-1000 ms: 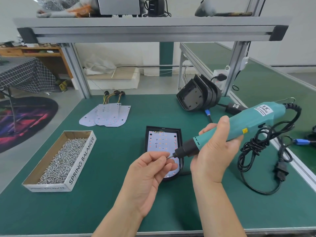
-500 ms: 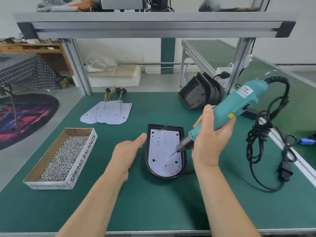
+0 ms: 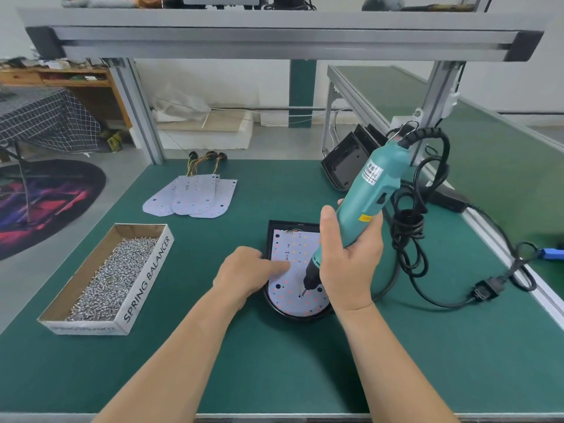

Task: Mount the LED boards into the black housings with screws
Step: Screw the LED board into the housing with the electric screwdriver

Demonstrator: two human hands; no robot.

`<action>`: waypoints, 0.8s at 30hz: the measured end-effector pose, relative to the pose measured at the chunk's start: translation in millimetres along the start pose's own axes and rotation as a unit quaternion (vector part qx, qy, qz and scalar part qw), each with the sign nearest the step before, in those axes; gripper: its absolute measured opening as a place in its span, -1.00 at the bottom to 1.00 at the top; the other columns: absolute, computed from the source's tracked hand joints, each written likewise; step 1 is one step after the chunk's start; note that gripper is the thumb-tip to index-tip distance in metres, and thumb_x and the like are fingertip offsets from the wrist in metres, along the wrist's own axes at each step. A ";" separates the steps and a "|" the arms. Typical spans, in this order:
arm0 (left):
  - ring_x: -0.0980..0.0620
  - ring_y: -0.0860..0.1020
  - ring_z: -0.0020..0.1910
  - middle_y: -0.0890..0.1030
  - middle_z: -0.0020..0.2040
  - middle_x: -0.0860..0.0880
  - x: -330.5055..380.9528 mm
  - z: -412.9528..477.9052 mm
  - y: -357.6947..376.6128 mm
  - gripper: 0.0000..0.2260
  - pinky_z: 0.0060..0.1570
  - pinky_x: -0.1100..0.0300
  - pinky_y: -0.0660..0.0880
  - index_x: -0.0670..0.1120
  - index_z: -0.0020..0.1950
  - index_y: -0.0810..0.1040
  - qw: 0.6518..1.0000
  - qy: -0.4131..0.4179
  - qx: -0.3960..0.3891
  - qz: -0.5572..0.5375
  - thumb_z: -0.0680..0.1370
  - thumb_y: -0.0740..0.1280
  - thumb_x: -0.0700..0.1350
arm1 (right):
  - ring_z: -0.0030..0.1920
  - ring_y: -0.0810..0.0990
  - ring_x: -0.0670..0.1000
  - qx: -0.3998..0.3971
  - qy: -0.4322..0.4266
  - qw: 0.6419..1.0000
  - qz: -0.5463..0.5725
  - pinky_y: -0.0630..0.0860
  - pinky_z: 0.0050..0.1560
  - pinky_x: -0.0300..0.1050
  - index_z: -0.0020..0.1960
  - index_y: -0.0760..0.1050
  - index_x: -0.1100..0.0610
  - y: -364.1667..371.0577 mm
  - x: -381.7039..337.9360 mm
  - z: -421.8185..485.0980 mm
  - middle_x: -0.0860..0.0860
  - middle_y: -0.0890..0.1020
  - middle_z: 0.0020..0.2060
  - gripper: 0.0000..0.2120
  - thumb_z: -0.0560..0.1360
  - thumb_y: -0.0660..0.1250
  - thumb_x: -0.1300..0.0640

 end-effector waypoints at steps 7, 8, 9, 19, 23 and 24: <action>-0.01 0.41 -0.27 0.52 -0.24 -0.05 0.6 2.2 7.3 -0.62 -0.17 0.11 0.31 -0.11 -0.18 0.53 0.999 0.006 -0.014 -0.047 0.16 0.44 0.10 | -0.35 0.47 -0.23 -0.007 -0.005 1.000 -0.004 0.39 -0.24 -0.44 -0.05 0.39 0.05 1.6 0.5 -0.5 -0.31 0.54 -0.31 -0.79 0.48 0.37 -0.04; 0.00 0.42 -0.27 0.53 -0.23 -0.05 0.7 2.3 7.9 -0.61 -0.16 0.11 0.32 -0.12 -0.16 0.55 0.998 0.005 -0.017 -0.052 0.16 0.44 0.10 | -0.36 0.46 -0.21 -0.006 -0.005 1.000 -0.006 0.38 -0.26 -0.43 -0.06 0.39 0.11 1.7 1.1 -0.7 -0.31 0.53 -0.32 -0.75 0.48 0.37 -0.04; 0.00 0.42 -0.26 0.53 -0.22 -0.05 1.0 2.0 8.0 -0.62 -0.16 0.11 0.32 -0.10 -0.16 0.55 0.998 0.005 -0.017 -0.052 0.16 0.44 0.10 | -0.36 0.46 -0.17 -0.005 -0.007 1.000 -0.008 0.39 -0.28 -0.41 -0.06 0.39 0.17 1.8 0.9 -0.9 -0.28 0.52 -0.33 -0.71 0.48 0.37 -0.04; -0.04 0.19 -0.38 0.23 -0.45 0.06 4.5 -2.4 4.2 -0.55 -0.32 0.15 0.11 -0.02 -0.39 0.15 0.999 0.014 0.025 -0.021 0.19 0.44 0.09 | -0.42 0.41 0.00 -0.046 -0.006 0.999 -0.006 0.39 -0.39 -0.21 -0.12 0.36 0.27 12.3 -5.9 -3.6 0.04 0.46 -0.35 -0.65 0.48 0.36 -0.01; -0.03 0.18 -0.41 0.18 -0.55 0.12 3.0 -1.9 2.9 -0.51 -0.34 0.18 0.09 -0.02 -0.42 0.13 0.999 0.006 0.044 -0.009 0.28 0.49 0.04 | -0.47 0.32 -0.09 -0.055 0.040 0.998 -0.007 0.33 -0.41 -0.27 -0.23 0.28 0.06 17.2 3.5 -2.4 -0.06 0.37 -0.46 -0.71 0.44 0.36 -0.03; -0.03 0.19 -0.40 0.21 -0.53 0.11 2.6 -1.8 2.9 -0.51 -0.33 0.18 0.11 -0.02 -0.42 0.15 0.999 0.002 0.045 -0.010 0.28 0.49 0.04 | -0.48 0.32 -0.11 -0.056 0.047 0.997 -0.010 0.32 -0.41 -0.28 -0.23 0.26 0.03 18.1 5.2 -1.7 -0.11 0.37 -0.47 -0.72 0.44 0.35 -0.03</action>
Point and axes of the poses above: each hand's wrist, its own z-axis towards the middle knuckle, its own y-axis out of the palm, x = y × z, the point moved 7 cm from there along z, towards the middle knuckle
